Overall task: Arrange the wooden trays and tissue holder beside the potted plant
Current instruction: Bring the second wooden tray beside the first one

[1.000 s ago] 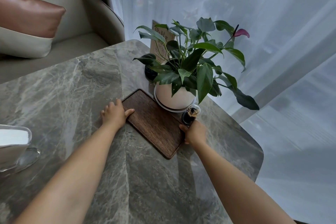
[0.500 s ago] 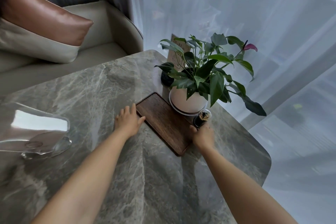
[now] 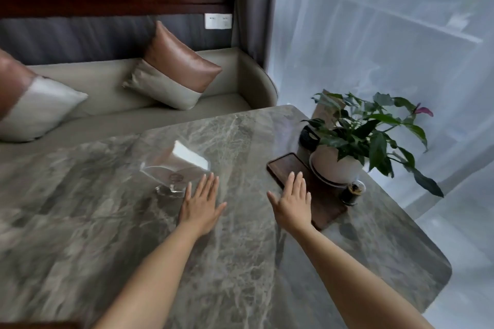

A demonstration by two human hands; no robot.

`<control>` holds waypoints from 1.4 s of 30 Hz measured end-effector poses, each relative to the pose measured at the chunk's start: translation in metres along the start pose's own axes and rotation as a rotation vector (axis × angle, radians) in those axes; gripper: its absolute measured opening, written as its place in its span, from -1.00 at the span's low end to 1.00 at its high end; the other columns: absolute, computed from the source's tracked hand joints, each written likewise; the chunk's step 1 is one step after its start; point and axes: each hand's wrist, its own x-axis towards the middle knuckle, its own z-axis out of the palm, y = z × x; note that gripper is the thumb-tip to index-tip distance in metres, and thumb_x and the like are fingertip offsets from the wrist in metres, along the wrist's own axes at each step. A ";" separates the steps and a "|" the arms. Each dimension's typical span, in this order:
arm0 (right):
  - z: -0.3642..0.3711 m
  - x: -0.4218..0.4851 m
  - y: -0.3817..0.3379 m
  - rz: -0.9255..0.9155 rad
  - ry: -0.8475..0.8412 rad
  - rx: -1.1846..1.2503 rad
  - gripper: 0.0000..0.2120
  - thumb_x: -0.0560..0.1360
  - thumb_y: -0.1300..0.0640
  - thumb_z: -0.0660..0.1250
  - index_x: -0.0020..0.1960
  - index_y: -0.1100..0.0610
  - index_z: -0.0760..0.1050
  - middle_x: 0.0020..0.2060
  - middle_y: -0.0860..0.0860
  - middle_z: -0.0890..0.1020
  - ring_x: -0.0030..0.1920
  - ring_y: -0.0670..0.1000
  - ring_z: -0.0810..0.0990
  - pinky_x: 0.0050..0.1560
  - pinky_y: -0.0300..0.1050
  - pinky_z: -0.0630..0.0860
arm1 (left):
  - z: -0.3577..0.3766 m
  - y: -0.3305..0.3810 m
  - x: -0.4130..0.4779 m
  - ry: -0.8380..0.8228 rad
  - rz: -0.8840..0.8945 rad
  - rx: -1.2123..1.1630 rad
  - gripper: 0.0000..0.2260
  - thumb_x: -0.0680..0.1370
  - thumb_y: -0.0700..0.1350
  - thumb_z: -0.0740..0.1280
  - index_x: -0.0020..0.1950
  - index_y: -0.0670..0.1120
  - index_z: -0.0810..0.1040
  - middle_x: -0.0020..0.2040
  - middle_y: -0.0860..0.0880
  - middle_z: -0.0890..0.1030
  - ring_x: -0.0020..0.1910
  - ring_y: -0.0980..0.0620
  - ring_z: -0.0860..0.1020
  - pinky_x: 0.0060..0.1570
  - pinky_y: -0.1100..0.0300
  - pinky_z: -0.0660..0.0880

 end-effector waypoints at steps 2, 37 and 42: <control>0.010 -0.012 -0.029 -0.091 -0.017 -0.061 -0.27 0.58 -0.20 -0.09 0.50 0.21 -0.33 0.51 0.15 -0.29 0.52 0.11 -0.30 0.51 0.08 -0.19 | 0.000 -0.025 -0.024 0.004 -0.044 -0.008 -0.39 0.62 0.14 -0.09 0.54 -0.11 -0.24 0.56 -0.02 -0.25 0.56 0.01 -0.22 0.52 -0.04 -0.22; 0.227 -0.201 -0.275 -0.433 -0.496 -0.241 -0.47 0.56 -0.10 0.11 0.41 0.16 0.15 0.37 0.18 0.29 0.40 0.19 0.24 0.37 0.09 0.25 | 0.092 -0.343 -0.316 -0.239 -0.916 -0.215 -0.36 0.55 0.27 0.01 0.49 -0.13 0.16 0.48 -0.17 0.26 0.46 -0.13 0.23 0.40 -0.01 0.25; 0.229 -0.202 -0.272 -0.315 -0.512 -0.182 -0.58 0.55 0.03 0.16 0.34 0.18 0.21 0.30 0.19 0.34 0.31 0.22 0.36 0.27 0.08 0.38 | 0.096 -0.344 -0.312 -0.251 -0.885 -0.221 -0.35 0.55 0.27 0.01 0.45 -0.17 0.19 0.47 -0.19 0.29 0.46 -0.14 0.25 0.38 0.01 0.27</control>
